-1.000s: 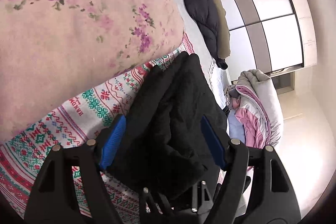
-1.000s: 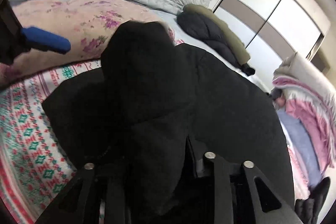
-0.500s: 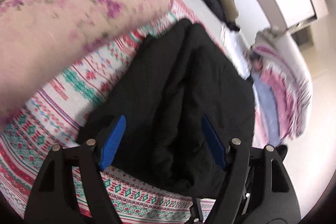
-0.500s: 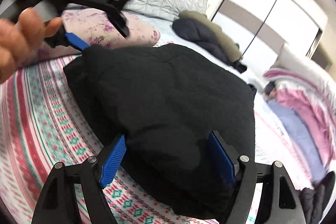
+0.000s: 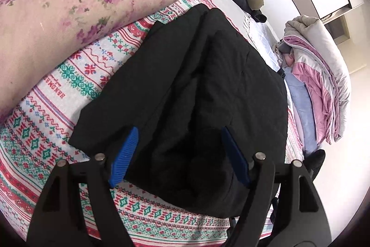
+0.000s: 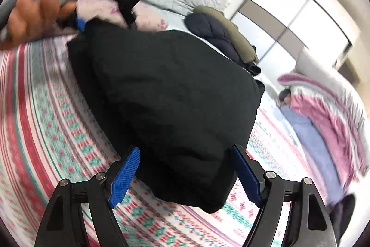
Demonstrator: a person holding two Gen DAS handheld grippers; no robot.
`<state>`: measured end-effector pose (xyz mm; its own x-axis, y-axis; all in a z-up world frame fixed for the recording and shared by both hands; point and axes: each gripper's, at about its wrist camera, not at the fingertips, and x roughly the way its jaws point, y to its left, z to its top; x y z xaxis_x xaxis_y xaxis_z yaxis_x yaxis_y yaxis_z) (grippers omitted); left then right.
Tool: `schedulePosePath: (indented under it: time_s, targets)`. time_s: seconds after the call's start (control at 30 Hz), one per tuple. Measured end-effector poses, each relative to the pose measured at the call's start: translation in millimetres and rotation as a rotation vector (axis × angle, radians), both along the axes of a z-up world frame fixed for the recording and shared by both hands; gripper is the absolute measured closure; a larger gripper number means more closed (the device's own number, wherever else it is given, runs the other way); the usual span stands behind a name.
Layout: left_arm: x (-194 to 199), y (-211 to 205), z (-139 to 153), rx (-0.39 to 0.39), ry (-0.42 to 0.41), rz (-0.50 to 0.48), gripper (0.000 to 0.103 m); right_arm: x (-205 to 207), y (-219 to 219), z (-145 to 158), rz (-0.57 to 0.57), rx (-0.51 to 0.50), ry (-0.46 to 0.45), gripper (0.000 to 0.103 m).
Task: Fold large clothes
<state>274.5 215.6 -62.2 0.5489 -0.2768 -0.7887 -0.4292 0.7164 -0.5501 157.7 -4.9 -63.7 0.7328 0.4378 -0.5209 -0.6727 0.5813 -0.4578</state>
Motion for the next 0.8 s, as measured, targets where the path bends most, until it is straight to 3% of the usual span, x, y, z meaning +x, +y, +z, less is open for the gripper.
schedulePosePath:
  time_s: [0.13,0.17,0.23,0.27,0.3,0.37,0.4,0.5,0.67,0.73,0.8]
  targets:
    - [-0.4,-15.2,-4.6,-0.058,0.001,-0.040,0.028,2.9,-0.2,2.3,-0.015,0.035,-0.007,0.023]
    - [0.6,-20.1,-6.2,-0.058,0.006,-0.055,0.027,3.4,2.2,1.3,-0.024,0.039,-0.013,0.027]
    - [1.3,-28.4,-5.3,-0.005,0.010,-0.056,0.027,2.4,12.1,-1.5,-0.036,0.022,-0.030,0.046]
    - [1.1,-31.1,-3.6,0.021,0.001,-0.048,0.027,-0.7,15.6,-0.7,-0.029,0.028,-0.022,0.063]
    - [0.6,-32.5,-1.4,0.037,-0.016,-0.041,0.037,-1.2,17.7,1.0,-0.027,0.042,-0.007,0.075]
    - [-0.8,-34.8,4.4,0.089,-0.058,-0.036,0.055,0.4,21.7,2.8,-0.030,0.073,0.029,0.082]
    - [-1.1,-35.3,6.9,0.101,-0.075,-0.041,0.063,3.9,22.2,2.3,-0.027,0.083,0.039,0.084]
    - [-3.9,-32.8,18.9,0.113,-0.157,-0.024,0.072,11.1,17.5,7.5,-0.016,0.173,0.109,0.088]
    - [-7.0,-17.1,64.3,0.168,-0.357,0.037,0.073,10.8,17.0,31.2,0.047,0.335,0.133,0.090]
    - [-3.6,-13.6,66.7,0.223,-0.347,0.051,0.073,12.1,24.0,34.8,0.064,0.378,0.152,0.090]
    - [6.3,-11.2,51.1,0.292,-0.256,0.060,0.073,20.0,38.3,27.2,0.076,0.353,0.200,0.090]
